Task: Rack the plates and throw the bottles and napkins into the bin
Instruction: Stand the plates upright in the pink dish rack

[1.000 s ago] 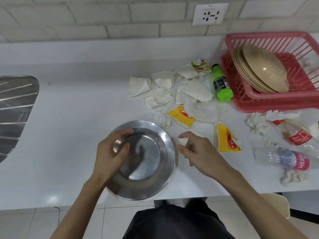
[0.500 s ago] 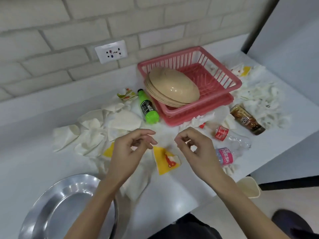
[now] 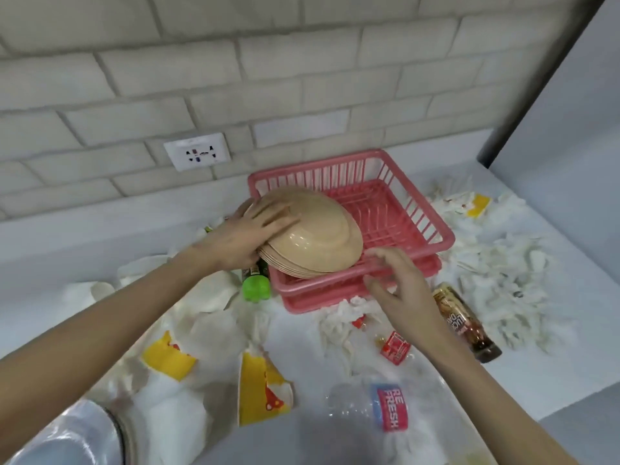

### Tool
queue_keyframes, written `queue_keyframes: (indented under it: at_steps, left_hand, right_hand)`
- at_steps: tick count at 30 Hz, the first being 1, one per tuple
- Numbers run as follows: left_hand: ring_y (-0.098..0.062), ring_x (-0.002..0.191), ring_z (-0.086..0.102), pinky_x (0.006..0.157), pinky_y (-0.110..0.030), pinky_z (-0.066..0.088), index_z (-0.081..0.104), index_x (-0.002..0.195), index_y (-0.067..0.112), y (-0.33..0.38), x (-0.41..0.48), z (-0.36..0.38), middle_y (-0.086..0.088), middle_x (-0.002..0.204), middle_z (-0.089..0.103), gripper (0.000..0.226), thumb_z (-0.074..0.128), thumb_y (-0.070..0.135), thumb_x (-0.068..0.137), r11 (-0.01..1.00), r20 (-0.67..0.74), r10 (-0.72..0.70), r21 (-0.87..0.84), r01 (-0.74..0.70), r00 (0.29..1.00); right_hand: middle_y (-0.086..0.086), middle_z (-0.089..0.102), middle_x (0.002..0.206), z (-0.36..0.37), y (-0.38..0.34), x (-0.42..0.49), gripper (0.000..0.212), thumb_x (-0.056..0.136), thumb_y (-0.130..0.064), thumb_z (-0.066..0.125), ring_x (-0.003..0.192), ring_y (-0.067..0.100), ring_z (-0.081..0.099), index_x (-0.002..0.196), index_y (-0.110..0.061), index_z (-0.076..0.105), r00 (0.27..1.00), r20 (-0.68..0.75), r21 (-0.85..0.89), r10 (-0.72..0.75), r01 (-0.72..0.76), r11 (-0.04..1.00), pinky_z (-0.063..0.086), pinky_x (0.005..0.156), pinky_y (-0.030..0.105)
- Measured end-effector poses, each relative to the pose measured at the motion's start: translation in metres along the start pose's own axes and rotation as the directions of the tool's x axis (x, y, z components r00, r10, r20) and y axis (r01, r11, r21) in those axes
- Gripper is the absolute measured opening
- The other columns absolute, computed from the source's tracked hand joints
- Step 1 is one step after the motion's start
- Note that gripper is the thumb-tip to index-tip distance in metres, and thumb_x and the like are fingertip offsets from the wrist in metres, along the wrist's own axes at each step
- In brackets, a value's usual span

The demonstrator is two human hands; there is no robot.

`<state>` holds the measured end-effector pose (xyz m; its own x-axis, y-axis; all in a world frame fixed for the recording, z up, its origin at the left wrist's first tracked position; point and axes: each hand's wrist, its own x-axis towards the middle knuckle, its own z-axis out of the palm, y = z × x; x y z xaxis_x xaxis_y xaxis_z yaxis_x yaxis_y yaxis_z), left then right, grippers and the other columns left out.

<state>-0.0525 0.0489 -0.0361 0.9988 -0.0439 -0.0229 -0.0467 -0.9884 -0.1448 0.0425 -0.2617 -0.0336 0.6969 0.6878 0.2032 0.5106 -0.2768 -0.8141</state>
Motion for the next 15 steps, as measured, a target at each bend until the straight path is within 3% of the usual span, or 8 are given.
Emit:
queue_keyframes:
  at_steps: [3,5,7,12,15]
  left_hand:
    - [-0.025,0.142,0.025,0.118,-0.04,0.02,0.017,0.156,0.027,-0.002,0.009,0.01,-0.007,0.155,0.034,0.118,0.08,0.009,0.058,0.997,-0.026,0.06,0.054,-0.059,0.998]
    - [-0.025,0.142,0.026,0.117,-0.035,0.014,0.021,0.156,0.022,-0.005,0.009,0.017,-0.008,0.154,0.038,0.112,0.079,0.005,0.062,0.995,-0.082,0.097,0.031,-0.094,0.992]
    - [-0.026,0.144,0.028,0.117,-0.038,0.021,0.026,0.155,0.02,-0.008,0.008,0.019,-0.007,0.153,0.039,0.101,0.076,0.001,0.07,0.993,-0.139,0.115,0.024,-0.112,0.984]
    - [-0.03,0.138,0.036,0.114,-0.039,0.032,0.04,0.148,0.011,-0.009,0.022,0.007,-0.009,0.149,0.045,0.081,0.064,-0.01,0.074,0.99,-0.246,0.127,-0.021,-0.136,0.961]
    - [-0.028,0.137,0.042,0.112,-0.034,0.035,0.046,0.145,0.009,-0.012,0.031,-0.006,-0.01,0.148,0.049,0.061,0.042,0.002,0.085,0.986,-0.314,0.056,-0.133,-0.102,0.948]
  right_hand:
    - [-0.005,0.058,0.116,-0.008,0.018,0.037,0.031,0.092,-0.012,0.063,0.106,-0.004,0.054,0.123,-0.018,0.062,0.996,0.08,-0.03,-0.035,0.037,0.999,0.04,0.088,0.005]
    - [-0.003,0.059,0.116,-0.01,0.029,0.061,0.028,0.094,-0.017,0.061,0.104,0.003,0.058,0.121,-0.019,0.063,0.994,0.101,-0.07,-0.032,0.04,0.997,0.045,0.092,0.015]
    - [0.001,0.06,0.12,-0.009,0.04,0.084,0.032,0.094,-0.017,0.06,0.106,0.01,0.058,0.126,-0.016,0.061,0.992,0.125,-0.138,0.001,0.016,0.99,0.045,0.095,0.023]
    - [0.01,0.048,0.147,-0.004,0.059,0.131,0.05,0.102,-0.033,0.045,0.133,0.027,0.047,0.147,-0.013,0.039,0.912,0.308,-0.283,0.272,-0.185,0.941,0.035,0.106,0.036]
    - [0.005,0.05,0.145,0.001,0.061,0.146,0.052,0.103,-0.042,0.04,0.115,0.017,0.057,0.149,-0.018,0.036,0.856,0.372,-0.029,0.358,-0.375,0.927,0.048,0.099,0.041]
